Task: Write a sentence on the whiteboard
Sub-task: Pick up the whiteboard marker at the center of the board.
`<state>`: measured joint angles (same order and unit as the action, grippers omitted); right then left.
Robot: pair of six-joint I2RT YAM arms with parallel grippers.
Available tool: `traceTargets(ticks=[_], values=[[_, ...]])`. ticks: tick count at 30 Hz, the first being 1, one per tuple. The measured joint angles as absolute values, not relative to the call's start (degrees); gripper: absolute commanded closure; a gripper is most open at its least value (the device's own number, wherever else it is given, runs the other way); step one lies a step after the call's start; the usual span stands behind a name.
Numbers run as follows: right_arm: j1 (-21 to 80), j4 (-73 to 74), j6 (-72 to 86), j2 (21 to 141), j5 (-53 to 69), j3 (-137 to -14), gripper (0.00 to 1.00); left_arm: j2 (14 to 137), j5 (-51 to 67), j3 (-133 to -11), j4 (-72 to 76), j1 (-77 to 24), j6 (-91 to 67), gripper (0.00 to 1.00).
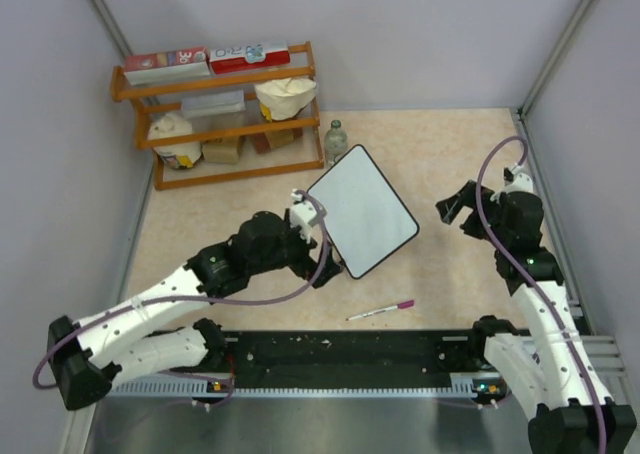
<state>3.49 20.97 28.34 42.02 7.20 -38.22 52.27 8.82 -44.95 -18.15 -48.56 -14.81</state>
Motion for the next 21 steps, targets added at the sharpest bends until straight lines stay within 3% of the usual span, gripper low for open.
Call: traceTargets(ticks=[6,9,10,15,20,21], values=[[-3.40,20.80,29.85,43.70,14.41,-36.80,0.03,64.12,3.33,-47.99,-16.64,-63.26,-12.60,0.11],[-5.10,20.86,29.87,44.01,16.53,-35.57,0.04,70.94,1.17,-50.54,-16.10,-68.36,-10.61,0.24],[-5.43,20.99,29.85,44.03,17.28,-35.09,0.04,73.65,0.30,-51.48,-15.84,-70.30,-9.58,0.33],[-5.80,21.10,29.87,44.03,18.68,-34.13,0.05,82.72,-0.54,-54.28,-15.46,-74.52,-7.05,0.46],[-5.82,21.08,29.63,44.01,19.40,-34.09,0.05,90.78,-0.47,-56.01,-14.59,-75.55,-5.89,0.51],[-5.80,21.08,29.63,44.01,19.46,-34.09,0.01,91.88,-0.47,-56.03,-14.55,-75.55,-5.80,0.54]])
